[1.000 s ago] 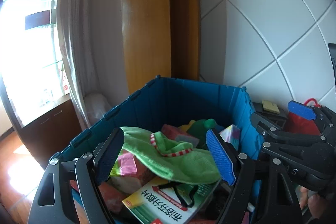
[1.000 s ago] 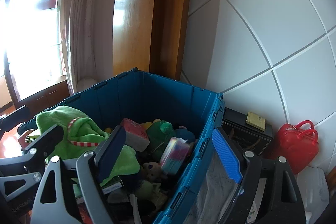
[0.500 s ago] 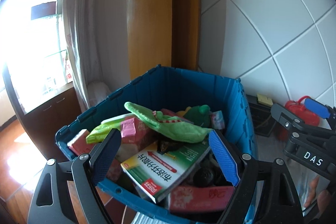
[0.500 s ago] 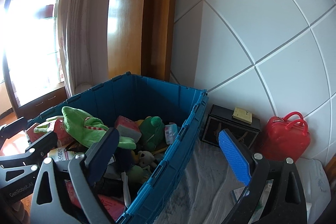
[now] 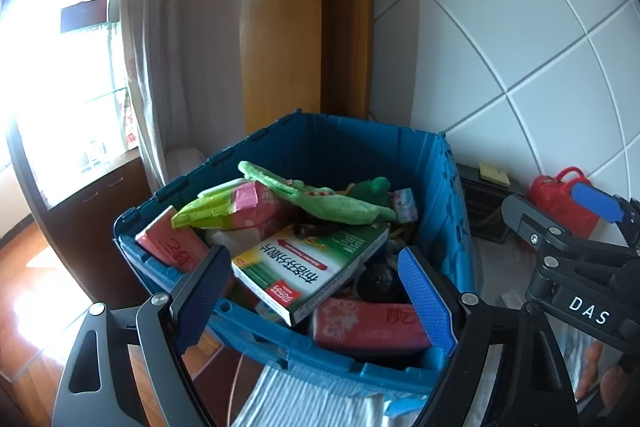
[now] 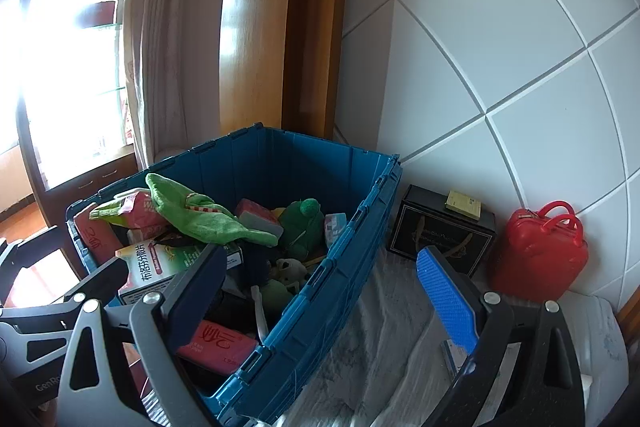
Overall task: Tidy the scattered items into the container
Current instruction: 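Move both open tools back toward the remaining items on the bed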
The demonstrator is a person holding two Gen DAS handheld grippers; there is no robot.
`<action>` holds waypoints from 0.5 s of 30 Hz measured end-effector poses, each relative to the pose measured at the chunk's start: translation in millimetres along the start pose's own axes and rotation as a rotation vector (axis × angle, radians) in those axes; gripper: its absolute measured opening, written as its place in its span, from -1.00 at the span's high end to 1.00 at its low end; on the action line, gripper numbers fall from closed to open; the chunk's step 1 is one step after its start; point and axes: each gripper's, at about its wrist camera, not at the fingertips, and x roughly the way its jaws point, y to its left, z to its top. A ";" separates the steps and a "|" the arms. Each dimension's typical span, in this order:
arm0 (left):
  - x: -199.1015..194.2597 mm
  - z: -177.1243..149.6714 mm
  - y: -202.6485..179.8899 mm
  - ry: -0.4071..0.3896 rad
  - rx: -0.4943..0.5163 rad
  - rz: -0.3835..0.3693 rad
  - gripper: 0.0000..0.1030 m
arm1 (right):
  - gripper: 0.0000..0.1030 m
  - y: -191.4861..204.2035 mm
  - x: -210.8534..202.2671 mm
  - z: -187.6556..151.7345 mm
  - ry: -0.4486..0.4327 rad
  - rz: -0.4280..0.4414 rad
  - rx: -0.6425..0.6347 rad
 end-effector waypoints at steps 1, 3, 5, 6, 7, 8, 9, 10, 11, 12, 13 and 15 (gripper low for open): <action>-0.9 -1.4 -3.3 0.001 0.001 -0.003 -0.67 | -0.89 -1.4 -1.8 -1.4 -0.001 -0.002 0.002; -3.4 -4.4 -10.4 0.003 0.005 -0.006 -0.67 | -0.89 -6.4 -6.3 -4.1 -0.003 -0.006 0.007; -7.6 -7.8 -19.5 0.004 0.011 -0.007 -0.67 | -0.89 -14.3 -11.0 -7.7 -0.006 -0.011 0.012; -10.4 -9.7 -25.0 0.004 0.013 -0.007 -0.67 | -0.89 -19.1 -13.3 -10.1 -0.006 -0.010 0.018; -13.2 -11.6 -30.4 0.004 0.015 -0.007 -0.67 | -0.89 -24.0 -15.6 -12.5 -0.006 -0.010 0.023; -16.4 -14.1 -36.6 0.003 0.017 -0.007 -0.67 | -0.89 -29.1 -17.9 -15.2 -0.006 -0.010 0.028; -19.7 -16.6 -42.9 0.003 0.019 -0.007 -0.67 | -0.89 -34.9 -20.5 -18.7 -0.005 -0.010 0.032; -23.0 -19.9 -50.2 0.004 0.020 -0.003 -0.67 | -0.89 -40.6 -23.0 -22.2 -0.005 -0.009 0.037; -26.4 -23.3 -57.8 0.005 0.020 0.000 -0.67 | -0.89 -46.5 -25.7 -25.8 -0.007 -0.004 0.042; -29.8 -26.8 -65.4 0.006 0.021 0.004 -0.67 | -0.89 -53.6 -28.8 -30.6 -0.008 0.002 0.046; -33.6 -31.0 -74.0 0.008 0.020 0.005 -0.67 | -0.89 -61.4 -31.8 -36.1 -0.006 0.006 0.048; -40.1 -40.2 -91.9 0.013 0.014 0.008 -0.67 | -0.89 -76.9 -36.7 -46.7 -0.003 0.013 0.050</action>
